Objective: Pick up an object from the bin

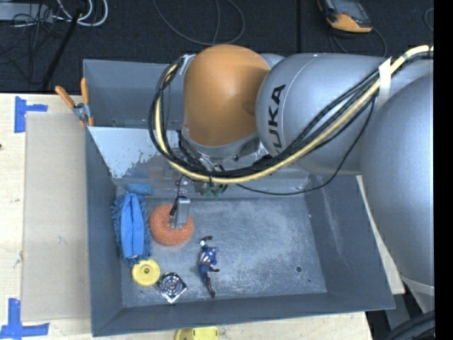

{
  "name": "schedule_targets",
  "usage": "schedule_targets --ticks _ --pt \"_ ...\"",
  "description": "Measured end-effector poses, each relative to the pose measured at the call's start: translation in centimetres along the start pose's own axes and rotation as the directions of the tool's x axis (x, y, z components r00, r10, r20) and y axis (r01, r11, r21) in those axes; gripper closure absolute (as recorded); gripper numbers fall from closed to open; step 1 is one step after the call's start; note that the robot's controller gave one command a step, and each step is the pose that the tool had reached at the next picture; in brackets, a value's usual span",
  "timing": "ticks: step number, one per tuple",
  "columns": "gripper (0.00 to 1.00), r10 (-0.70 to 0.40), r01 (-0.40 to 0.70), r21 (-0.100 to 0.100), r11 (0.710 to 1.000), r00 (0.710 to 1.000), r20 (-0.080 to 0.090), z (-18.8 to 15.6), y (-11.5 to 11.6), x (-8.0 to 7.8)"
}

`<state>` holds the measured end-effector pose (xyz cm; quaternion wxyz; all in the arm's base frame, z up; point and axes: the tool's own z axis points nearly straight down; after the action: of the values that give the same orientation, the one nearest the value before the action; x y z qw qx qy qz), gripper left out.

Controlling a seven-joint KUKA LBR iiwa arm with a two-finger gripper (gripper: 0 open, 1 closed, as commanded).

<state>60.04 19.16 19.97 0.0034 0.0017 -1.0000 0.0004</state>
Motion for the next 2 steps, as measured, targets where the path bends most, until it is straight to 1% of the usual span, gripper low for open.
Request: schedule_targets --ticks 1,2 --pt "0.00 0.003 -0.003 -0.001 1.000 1.000 0.006 -0.5 -0.1 -0.1" --pt "0.00 0.025 -0.025 -0.003 1.000 1.000 0.013 4.4 -1.8 -0.2"
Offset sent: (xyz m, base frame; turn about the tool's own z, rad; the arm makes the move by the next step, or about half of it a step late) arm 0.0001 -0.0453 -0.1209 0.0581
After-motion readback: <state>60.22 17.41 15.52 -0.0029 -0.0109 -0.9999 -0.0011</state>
